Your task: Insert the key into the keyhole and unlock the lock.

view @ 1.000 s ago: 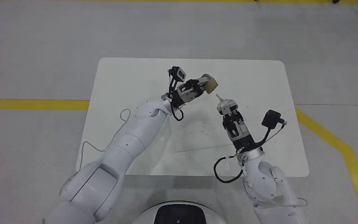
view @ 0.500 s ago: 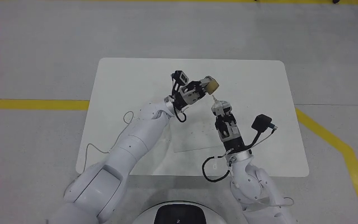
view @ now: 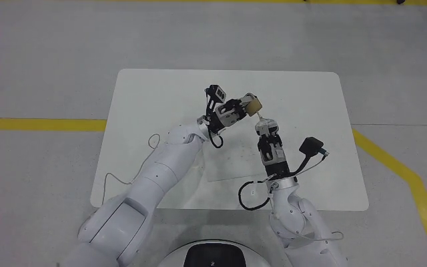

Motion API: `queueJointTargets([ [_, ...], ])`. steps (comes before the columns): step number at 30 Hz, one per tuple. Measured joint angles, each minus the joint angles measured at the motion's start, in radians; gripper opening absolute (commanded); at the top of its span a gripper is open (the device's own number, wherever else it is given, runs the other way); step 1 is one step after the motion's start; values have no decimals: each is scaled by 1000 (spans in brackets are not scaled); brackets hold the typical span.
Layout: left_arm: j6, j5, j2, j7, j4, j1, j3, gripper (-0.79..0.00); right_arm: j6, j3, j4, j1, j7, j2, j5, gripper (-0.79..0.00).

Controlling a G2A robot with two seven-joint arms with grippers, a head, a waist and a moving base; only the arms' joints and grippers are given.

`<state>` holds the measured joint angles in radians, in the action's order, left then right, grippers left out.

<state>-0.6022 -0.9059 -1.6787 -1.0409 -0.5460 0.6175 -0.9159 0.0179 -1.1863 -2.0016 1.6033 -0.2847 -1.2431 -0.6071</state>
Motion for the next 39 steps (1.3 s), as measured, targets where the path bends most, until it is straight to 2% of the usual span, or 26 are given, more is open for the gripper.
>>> queueJointTargets([
  [19,-17,28,-8,18,-8,24,-36,-785,0,-3,22,-7,25,-16,-24,-785],
  [39,-20,66,-16,19,3,18,-65,-785,3,0,39,-28,74,-31,-48,-785],
])
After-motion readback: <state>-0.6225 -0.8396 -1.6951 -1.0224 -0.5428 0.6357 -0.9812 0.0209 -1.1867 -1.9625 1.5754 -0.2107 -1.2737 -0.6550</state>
